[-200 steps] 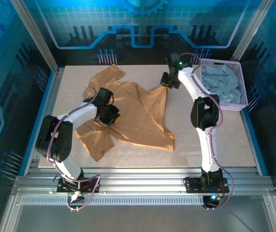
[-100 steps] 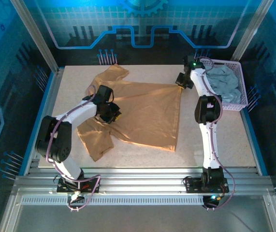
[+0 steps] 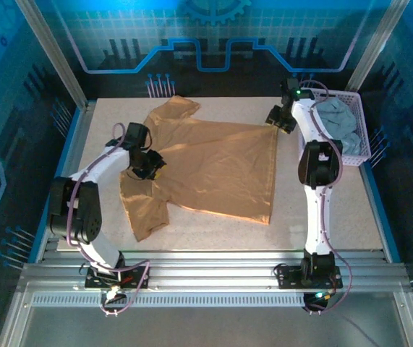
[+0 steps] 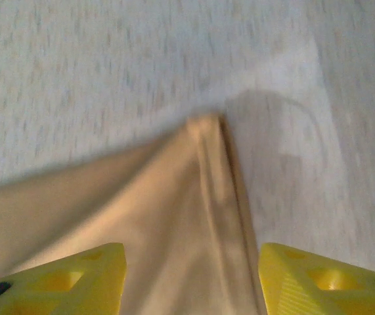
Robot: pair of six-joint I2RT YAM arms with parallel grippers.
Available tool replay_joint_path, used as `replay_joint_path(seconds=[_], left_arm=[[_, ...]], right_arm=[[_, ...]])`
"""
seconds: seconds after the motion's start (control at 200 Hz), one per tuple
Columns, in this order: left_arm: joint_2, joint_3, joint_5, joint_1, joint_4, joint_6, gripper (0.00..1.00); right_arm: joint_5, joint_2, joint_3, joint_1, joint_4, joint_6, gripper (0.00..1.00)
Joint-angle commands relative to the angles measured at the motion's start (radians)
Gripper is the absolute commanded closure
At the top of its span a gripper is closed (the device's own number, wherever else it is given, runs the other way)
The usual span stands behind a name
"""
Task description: Fold and stack the t-shirts
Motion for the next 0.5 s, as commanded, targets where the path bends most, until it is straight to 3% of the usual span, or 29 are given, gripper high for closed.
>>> replay_joint_path(seconds=[0.0,0.125,0.22,0.35,0.495], left_arm=[[0.050,0.060,-0.011,0.044,-0.035,0.077,0.71],[0.135,0.137,-0.020,0.076,-0.040,0.125,0.71],[0.199,0.189,-0.028,0.090,-0.051,0.158,0.72],[0.267,0.224,-0.010,0.092,-0.056,0.192,0.72],[0.289,0.183,0.023,0.083,-0.025,0.192,0.73]], right_arm=[[0.017,-0.263,-0.261,0.084,0.052,0.086,0.42],[-0.052,-0.441,-0.600,0.179,0.143,0.205,0.44],[-0.115,-0.477,-0.759,0.249,0.203,0.265,0.47],[-0.141,-0.432,-0.830,0.268,0.246,0.290,0.50],[-0.080,-0.307,-0.737,0.240,0.149,0.206,0.50]])
